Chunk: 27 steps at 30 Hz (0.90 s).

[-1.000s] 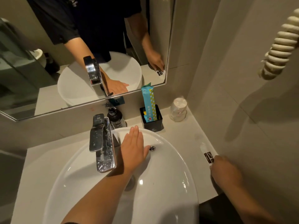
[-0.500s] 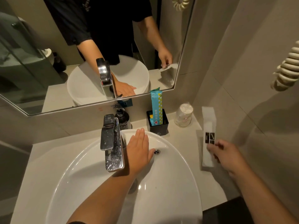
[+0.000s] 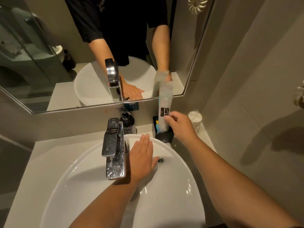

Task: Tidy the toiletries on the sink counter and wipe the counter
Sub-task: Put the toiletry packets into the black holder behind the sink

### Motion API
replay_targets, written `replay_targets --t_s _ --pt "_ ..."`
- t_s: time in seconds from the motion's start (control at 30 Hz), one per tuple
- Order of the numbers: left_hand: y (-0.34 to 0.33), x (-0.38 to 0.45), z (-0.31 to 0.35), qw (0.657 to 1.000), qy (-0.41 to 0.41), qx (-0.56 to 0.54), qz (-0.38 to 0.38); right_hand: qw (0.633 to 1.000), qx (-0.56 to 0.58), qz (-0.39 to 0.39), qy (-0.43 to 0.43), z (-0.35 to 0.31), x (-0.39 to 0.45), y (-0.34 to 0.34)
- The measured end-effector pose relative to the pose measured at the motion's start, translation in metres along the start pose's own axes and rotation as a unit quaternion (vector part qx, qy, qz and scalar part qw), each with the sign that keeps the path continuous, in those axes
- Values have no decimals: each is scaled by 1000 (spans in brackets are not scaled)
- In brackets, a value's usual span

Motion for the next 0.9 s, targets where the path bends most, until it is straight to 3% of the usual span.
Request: replay_targets --t_s 0.1,0.3,0.9 --pt "-2 0 -1 1000 3 2 -5 996 -85 -24 -24 28 4 -13" --pt "2 0 1 1000 10 3 -6 990 -126 -14 -68 54 11 -11" --pt "-9 1 -3 1000 21 -11 -18 992 -70 90 -54 55 -3 -2"
Point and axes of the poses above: each hand's wrist, its own x-axis towards the middle knuckle, its own y-axis out of the back of the hand, z = x × y, the point moved 7 cm from there along x, towards the middle knuckle
